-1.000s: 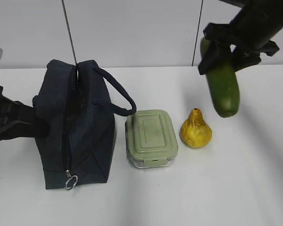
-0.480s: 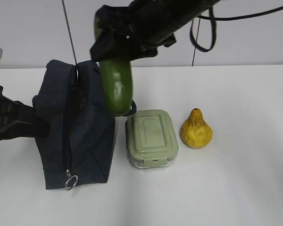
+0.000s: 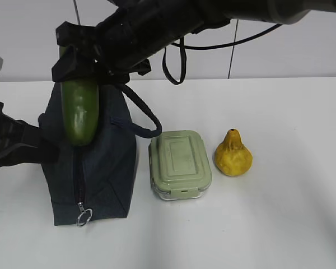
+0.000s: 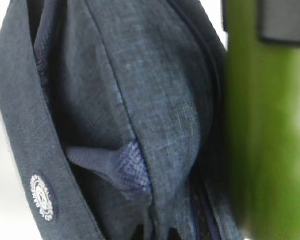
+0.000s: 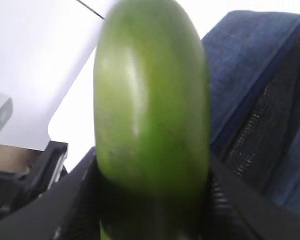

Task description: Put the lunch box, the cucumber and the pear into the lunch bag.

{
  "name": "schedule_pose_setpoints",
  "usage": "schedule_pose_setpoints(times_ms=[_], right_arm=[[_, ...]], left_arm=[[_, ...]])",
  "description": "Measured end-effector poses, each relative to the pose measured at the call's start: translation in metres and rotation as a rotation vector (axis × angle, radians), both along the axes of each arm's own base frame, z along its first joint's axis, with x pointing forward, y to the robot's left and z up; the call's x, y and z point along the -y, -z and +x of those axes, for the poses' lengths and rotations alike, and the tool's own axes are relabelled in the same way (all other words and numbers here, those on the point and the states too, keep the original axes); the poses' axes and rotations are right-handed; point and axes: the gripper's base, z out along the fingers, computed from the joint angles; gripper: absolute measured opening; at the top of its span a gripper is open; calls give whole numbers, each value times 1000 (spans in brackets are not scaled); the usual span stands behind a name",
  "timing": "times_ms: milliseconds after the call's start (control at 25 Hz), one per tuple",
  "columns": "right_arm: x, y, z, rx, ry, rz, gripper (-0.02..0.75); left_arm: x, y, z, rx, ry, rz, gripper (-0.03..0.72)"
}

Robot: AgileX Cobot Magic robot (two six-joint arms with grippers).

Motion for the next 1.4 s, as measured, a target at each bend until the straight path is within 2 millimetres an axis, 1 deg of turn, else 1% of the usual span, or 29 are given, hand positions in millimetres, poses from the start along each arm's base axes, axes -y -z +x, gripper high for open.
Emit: schedule_pose_setpoints(times_ms=[280, 480, 600, 840, 1080, 1240, 1400], right_arm=[[1, 16, 12, 78, 4, -98, 384], [0, 33, 16, 77, -7, -148, 384], [0, 35, 17, 77, -8, -153, 384], [0, 36, 16, 69, -10, -155, 433], [1, 39, 15, 68, -38, -192, 449], [3, 41, 15, 76, -49, -220, 489], [3, 41, 15, 80, -51, -225, 498]], left_arm=[[0, 0, 0, 1, -1, 0, 4], [0, 0, 0, 1, -1, 0, 4], [0, 0, 0, 1, -1, 0, 4], [0, 0, 0, 1, -1, -1, 4], [0, 0, 0, 1, -1, -1, 4], [0, 0, 0, 0, -2, -1, 4], [0, 0, 0, 0, -2, -1, 4]])
